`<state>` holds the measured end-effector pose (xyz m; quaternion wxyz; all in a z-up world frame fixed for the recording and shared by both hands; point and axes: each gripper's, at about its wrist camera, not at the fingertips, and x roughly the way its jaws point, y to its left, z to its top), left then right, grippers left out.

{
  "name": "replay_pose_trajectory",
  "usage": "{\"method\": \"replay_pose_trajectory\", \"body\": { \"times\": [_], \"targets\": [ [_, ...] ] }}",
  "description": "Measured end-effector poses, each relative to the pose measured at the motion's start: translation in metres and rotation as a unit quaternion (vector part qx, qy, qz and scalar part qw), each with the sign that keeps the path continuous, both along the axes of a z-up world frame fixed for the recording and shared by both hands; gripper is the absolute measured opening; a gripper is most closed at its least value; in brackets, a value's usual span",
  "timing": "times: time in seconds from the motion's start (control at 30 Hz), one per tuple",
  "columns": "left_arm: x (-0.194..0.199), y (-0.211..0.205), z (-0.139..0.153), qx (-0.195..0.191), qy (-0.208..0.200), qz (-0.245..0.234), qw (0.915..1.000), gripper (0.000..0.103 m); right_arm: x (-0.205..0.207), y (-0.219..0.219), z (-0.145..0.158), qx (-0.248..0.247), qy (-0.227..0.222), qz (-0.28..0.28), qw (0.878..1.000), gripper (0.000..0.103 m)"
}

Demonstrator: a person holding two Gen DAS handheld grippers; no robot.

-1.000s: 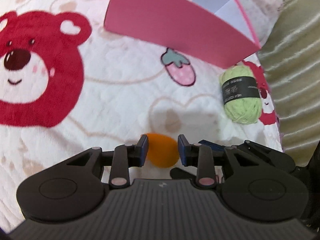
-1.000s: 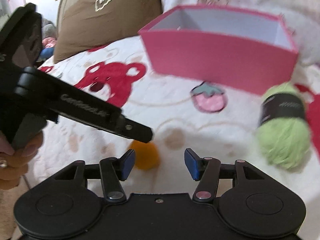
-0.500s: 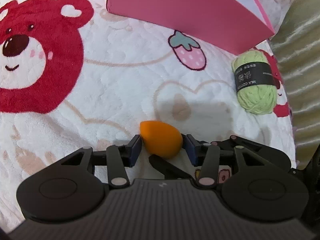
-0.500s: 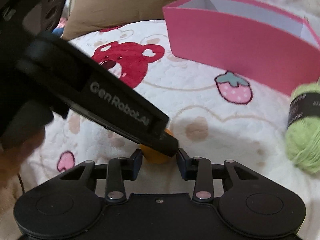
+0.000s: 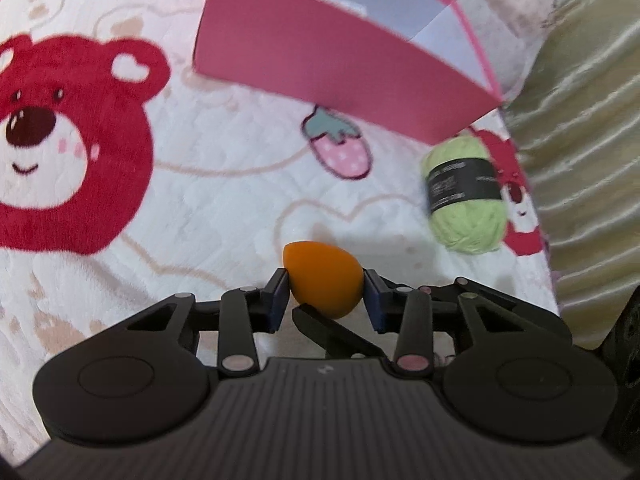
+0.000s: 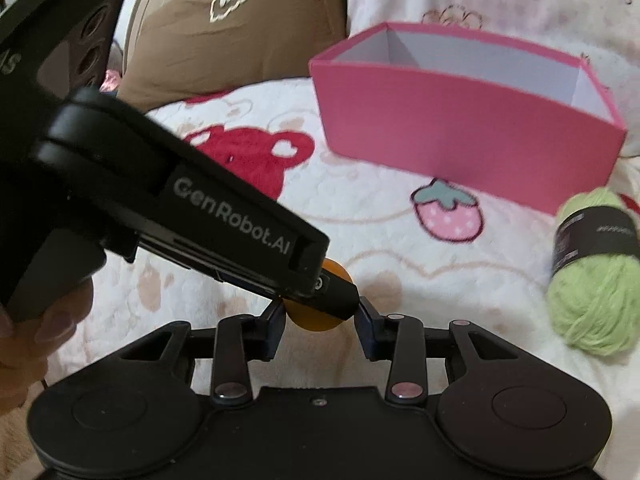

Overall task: Organize objects
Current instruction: 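Lift the orange sponge with the left gripper and carry it over the pink box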

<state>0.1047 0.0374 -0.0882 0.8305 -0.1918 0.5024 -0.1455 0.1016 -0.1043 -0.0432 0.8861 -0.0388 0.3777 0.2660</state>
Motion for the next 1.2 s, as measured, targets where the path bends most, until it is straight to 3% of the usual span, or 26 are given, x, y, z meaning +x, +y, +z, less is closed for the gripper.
{"method": "replay_pose_trajectory", "body": {
  "times": [0.17,0.27,0.47,0.6,1.2],
  "targets": [
    [-0.015,-0.001,0.023,-0.011,-0.032,-0.006,0.9994,0.038,-0.007,-0.004,0.026,0.012,0.001,-0.018,1.0,0.044],
    [-0.021,-0.005,0.04,-0.021,-0.06,-0.028,0.9976,0.038,-0.02,-0.005,0.043,0.001,-0.03,-0.023,0.999,0.045],
    [-0.025,-0.021,0.076,0.012,-0.099,-0.067,0.9927,0.038,-0.032,-0.016,0.071,0.003,-0.06,-0.037,0.998,0.046],
    [-0.023,-0.029,0.092,0.008,-0.099,-0.071,0.9925,0.038,-0.032,-0.024,0.089,-0.017,-0.072,-0.02,0.997,0.046],
    [0.025,-0.055,0.154,0.01,-0.12,-0.064,0.9906,0.038,0.014,-0.054,0.15,0.004,-0.111,-0.04,0.993,0.045]
  ]
}}
